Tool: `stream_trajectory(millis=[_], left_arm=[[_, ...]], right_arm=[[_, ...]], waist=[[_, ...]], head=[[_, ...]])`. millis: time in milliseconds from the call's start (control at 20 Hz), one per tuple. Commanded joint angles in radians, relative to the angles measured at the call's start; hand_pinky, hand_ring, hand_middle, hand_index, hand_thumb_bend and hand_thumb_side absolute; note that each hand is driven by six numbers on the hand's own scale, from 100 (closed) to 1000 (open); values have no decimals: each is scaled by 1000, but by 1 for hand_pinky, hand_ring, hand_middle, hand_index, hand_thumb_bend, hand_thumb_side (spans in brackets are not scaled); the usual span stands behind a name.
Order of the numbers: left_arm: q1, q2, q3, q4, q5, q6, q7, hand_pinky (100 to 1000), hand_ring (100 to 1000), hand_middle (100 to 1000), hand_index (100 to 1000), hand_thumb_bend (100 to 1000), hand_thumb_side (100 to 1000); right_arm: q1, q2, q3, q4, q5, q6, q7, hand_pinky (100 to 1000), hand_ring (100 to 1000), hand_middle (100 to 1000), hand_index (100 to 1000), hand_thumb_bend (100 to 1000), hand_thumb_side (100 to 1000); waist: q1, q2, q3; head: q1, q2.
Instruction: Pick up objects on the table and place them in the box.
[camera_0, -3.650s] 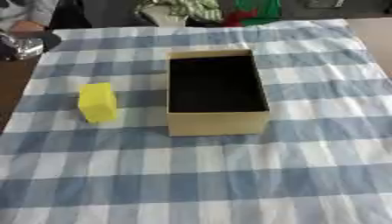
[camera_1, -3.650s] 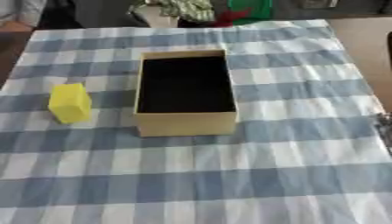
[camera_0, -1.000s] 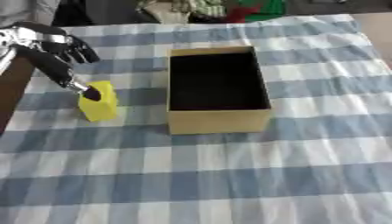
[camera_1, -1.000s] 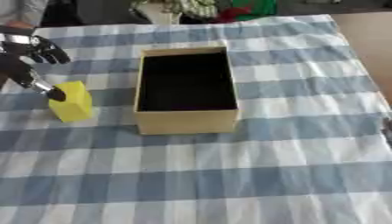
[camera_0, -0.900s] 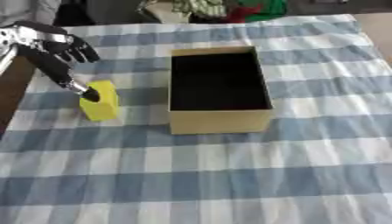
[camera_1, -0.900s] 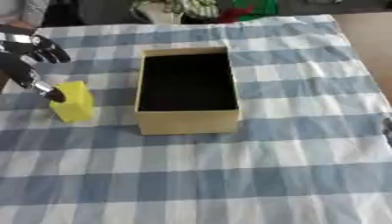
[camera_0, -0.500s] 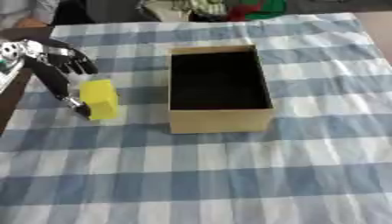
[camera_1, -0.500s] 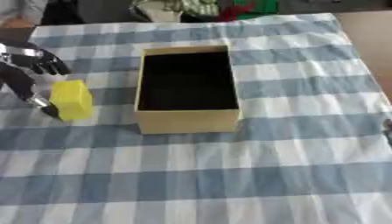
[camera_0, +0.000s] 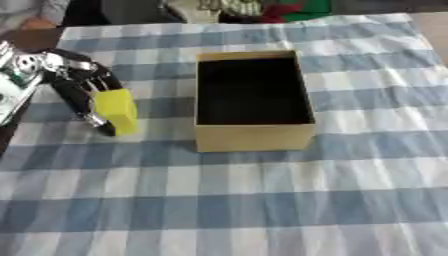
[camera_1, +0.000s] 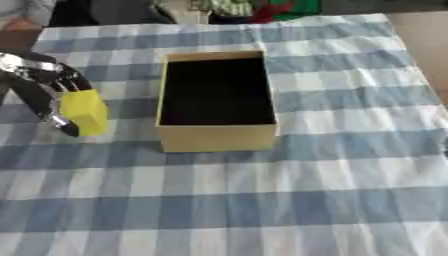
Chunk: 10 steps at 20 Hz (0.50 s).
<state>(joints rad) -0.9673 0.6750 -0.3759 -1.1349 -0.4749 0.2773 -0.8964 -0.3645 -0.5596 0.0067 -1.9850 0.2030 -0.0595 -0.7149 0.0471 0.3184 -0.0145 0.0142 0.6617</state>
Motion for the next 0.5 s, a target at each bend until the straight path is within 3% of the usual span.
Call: stream_trajectory(millis=[50, 200, 350, 500], left_arm=[[-18, 10, 22, 18, -30, 9, -11, 938, 913, 811, 862, 809, 241], [-20, 4, 29, 33, -47, -8, -11, 922, 890, 769, 831, 776, 228], [-24, 2, 35, 35, -61, -21, -11, 901, 854, 715, 784, 622, 106], [-27, 1, 42, 28, -60, -19, -11, 887, 832, 689, 765, 505, 100]], right_arm=[[-11, -14, -8, -15, -5, 4, -2, 834, 776, 736, 811, 100, 664], [-11, -12, -9, -15, -5, 5, -3, 834, 777, 736, 811, 100, 664], [-10, -11, -9, -15, -6, 4, -6, 834, 777, 736, 811, 100, 664], [-7, -9, -9, -15, -6, 5, -8, 835, 777, 736, 811, 100, 662]], waist=[[-3, -16, -2], [-3, -15, -3], [-3, -15, -2], [-3, -16, -2]], head=[[8, 8], [10, 10], [10, 12], [9, 10]])
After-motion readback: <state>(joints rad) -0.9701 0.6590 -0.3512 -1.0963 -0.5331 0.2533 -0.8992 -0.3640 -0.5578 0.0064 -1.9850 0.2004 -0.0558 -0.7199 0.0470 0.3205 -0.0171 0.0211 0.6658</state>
